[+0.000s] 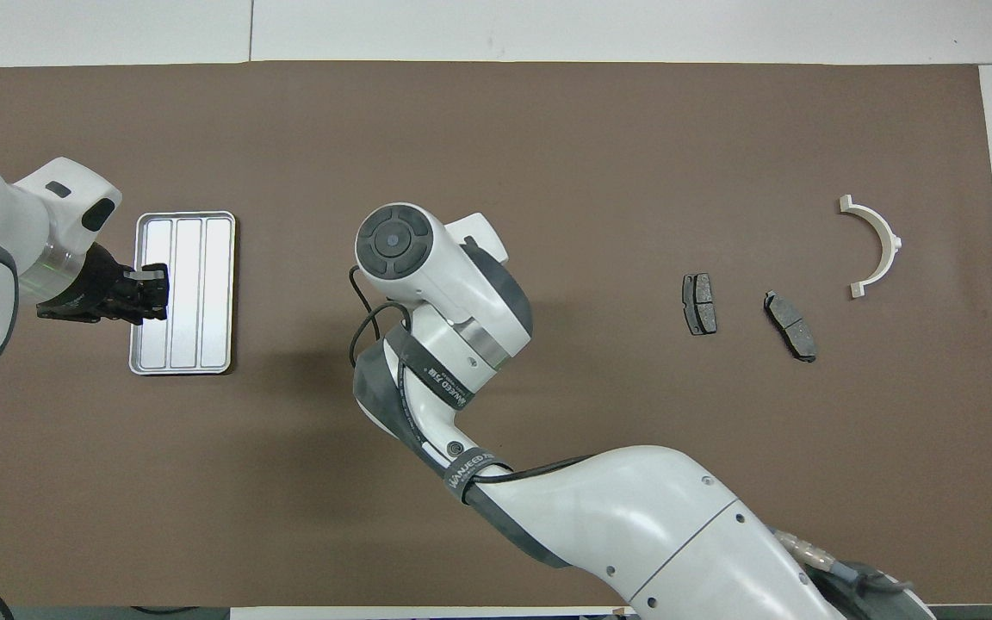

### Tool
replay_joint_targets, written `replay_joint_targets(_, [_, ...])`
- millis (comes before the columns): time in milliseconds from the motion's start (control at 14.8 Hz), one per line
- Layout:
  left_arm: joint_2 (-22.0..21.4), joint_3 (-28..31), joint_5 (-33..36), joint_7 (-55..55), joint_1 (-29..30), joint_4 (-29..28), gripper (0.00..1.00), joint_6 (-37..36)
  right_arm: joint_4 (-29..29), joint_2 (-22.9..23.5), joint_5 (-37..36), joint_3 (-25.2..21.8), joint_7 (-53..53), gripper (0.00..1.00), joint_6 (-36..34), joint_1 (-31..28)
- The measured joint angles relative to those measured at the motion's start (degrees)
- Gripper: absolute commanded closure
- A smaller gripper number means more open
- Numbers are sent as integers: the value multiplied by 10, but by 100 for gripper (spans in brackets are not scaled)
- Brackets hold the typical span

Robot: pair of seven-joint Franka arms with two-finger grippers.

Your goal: Place bearing gear from tray to pile

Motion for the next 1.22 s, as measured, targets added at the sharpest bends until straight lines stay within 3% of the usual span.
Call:
replay_joint_targets(271, [0,-1,-14,-53,-32,0,84,10,52,-92,7,-1,-252,100,-160,-115])
replay_joint_targets(542, [5,-4,-20,-195,-143,0,84,65,50,-128,10,-1,-479,100,-186,-229])
replay_joint_targets(745, [30,-6,-20,-317,-240,1,84,115,27,-119,13,0,-559,100,-138,-286])
replay_joint_targets(881, [77,-6,-20,-387,-290,19,84,141,-12,-115,15,0,-571,100,-86,-305])
replay_joint_targets(1084, [171,-4,-19,-426,-318,45,84,210,-108,-114,15,0,-575,100,41,-317])
replay_joint_targets(1219, [206,0,-19,-427,-318,51,84,234,-153,-110,14,-1,-598,100,101,-329])
